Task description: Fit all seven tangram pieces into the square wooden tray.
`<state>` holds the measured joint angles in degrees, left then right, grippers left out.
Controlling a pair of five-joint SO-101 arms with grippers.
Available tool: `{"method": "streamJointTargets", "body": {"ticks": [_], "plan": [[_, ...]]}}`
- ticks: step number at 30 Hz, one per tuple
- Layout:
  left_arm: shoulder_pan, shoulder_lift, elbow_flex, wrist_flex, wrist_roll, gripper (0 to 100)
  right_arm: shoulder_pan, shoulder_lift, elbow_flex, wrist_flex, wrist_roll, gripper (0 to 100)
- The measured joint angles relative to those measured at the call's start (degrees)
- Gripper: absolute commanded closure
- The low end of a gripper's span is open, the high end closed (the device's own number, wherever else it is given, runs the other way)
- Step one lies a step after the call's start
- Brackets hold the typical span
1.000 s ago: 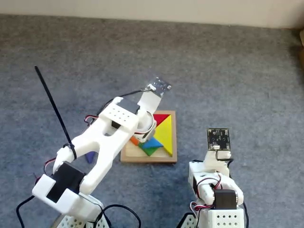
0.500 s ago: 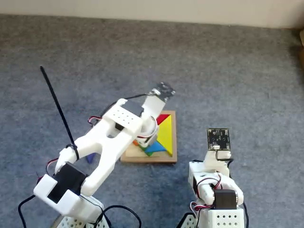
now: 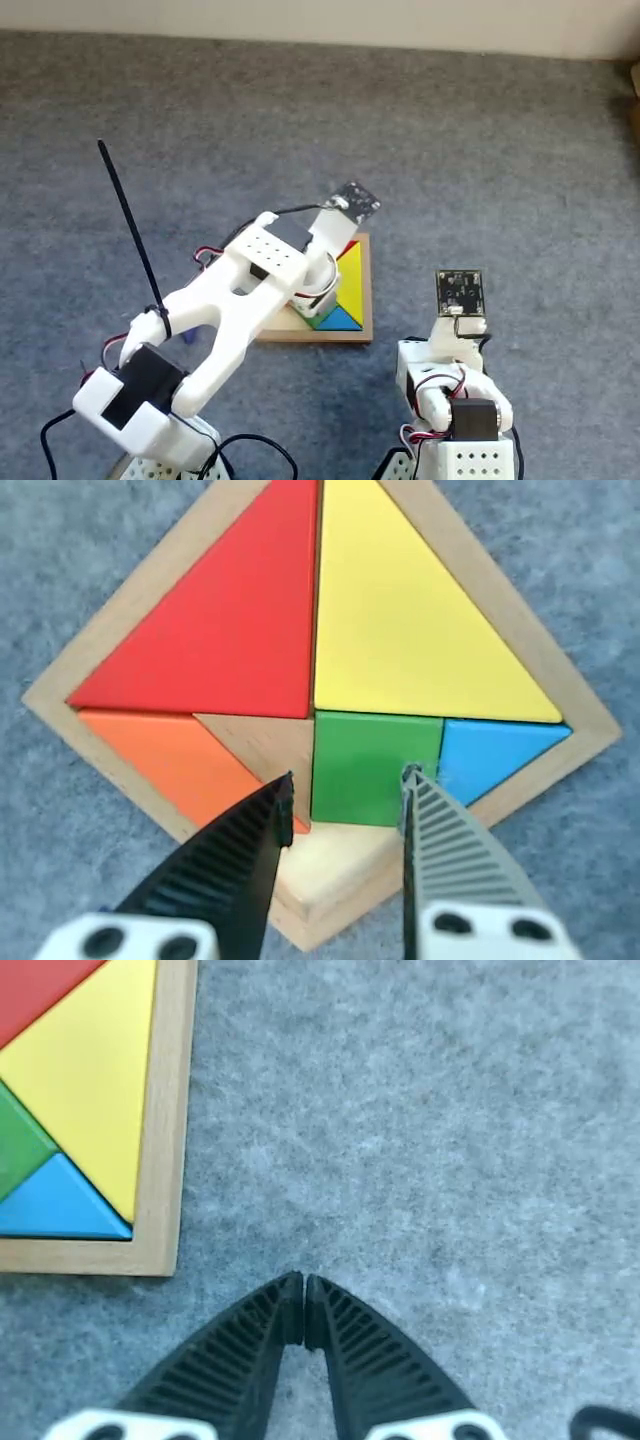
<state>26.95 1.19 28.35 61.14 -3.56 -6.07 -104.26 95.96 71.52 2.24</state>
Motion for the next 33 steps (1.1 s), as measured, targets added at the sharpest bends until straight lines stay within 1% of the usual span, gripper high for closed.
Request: {"method": "streamJointTargets", "body": {"ticks": [3,6,10,12,16,19,24,26,28,31,33], "plan": [[-0.09,0.00,-0.09,1.76,0.09,82,0.00,0.00,0.00,0.00,0.00,98.1],[0.00,-0.97,-0.88,5.54,0.00,82,0.00,0.00,0.00,0.00,0.00,98.1],[-0.09,-6.77,-0.97,9.58,0.00,82,0.00,0.00,0.00,0.00,0.00,98.1],[-1.23,-10.20,-0.97,10.99,-0.09,81,0.00,0.00,0.00,0.00,0.00,98.1],[-7.38,-16.97,1.23,12.84,-0.09,81,0.00,0.00,0.00,0.00,0.00,98.1],[-12.75,-20.66,3.43,14.15,-0.26,77,0.00,0.00,0.00,0.00,0.00,98.1],[-22.07,-23.38,7.47,14.95,-4.31,72,0.00,0.00,0.00,0.00,0.00,98.1],[-26.73,-23.38,8.26,14.95,-5.27,72,0.00,0.00,0.00,0.00,0.00,98.1],[-30.95,-23.38,8.53,14.95,-8.09,72,0.00,0.00,0.00,0.00,0.00,98.1],[-35.60,-21.80,10.29,14.95,-12.66,72,0.00,0.00,0.00,0.00,0.00,98.1],[-38.24,-19.69,10.90,13.63,-14.15,72,0.00,0.00,0.00,0.00,0.00,98.1]]}}
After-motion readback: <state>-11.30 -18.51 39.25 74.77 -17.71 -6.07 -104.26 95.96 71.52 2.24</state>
